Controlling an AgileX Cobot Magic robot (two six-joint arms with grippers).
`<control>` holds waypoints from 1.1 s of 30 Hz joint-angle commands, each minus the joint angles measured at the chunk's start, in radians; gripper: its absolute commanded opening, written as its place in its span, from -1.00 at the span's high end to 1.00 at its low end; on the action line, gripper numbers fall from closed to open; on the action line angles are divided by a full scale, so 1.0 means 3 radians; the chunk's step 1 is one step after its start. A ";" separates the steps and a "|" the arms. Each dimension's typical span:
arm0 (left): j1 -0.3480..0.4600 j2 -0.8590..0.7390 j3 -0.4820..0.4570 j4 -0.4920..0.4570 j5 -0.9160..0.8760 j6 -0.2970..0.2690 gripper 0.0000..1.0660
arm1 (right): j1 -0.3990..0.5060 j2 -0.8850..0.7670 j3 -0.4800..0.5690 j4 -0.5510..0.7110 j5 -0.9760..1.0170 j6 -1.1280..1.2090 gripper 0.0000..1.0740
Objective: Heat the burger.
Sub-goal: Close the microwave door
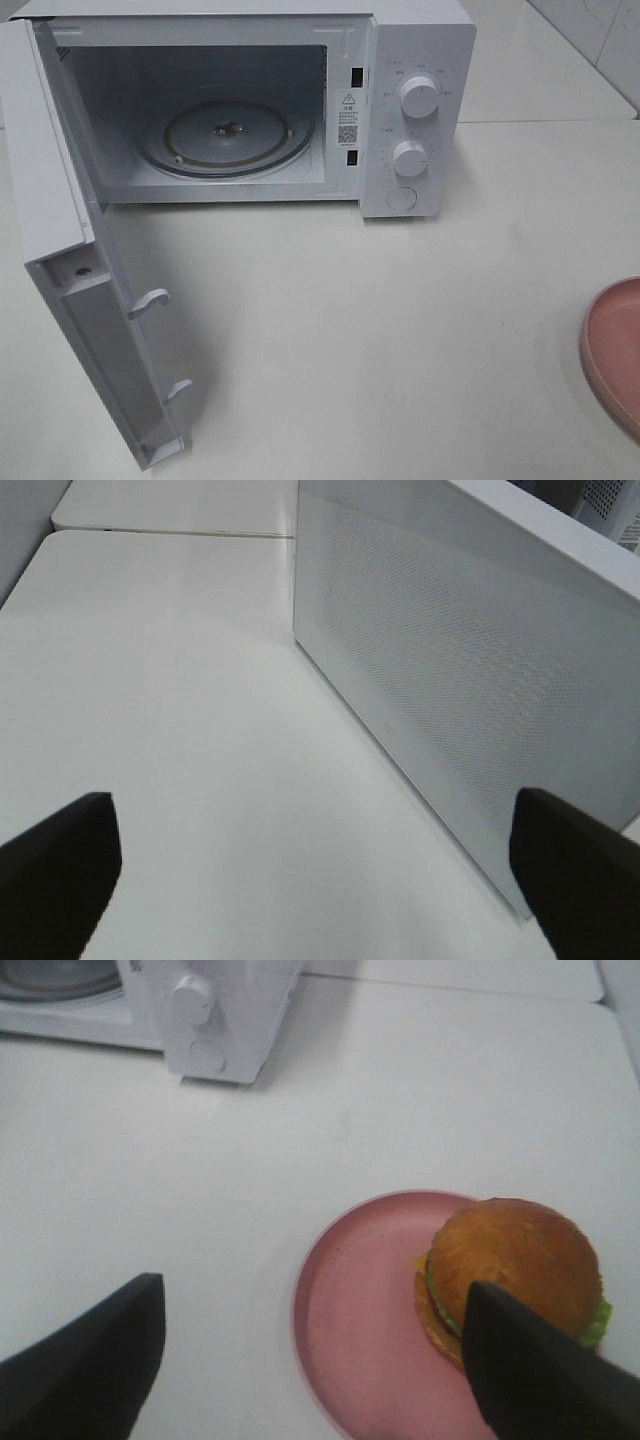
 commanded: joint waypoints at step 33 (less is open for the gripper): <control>0.0010 -0.0013 0.0007 -0.0030 0.0007 -0.0013 -0.83 | -0.0530 -0.0350 0.0007 0.0073 -0.0037 -0.0063 -0.42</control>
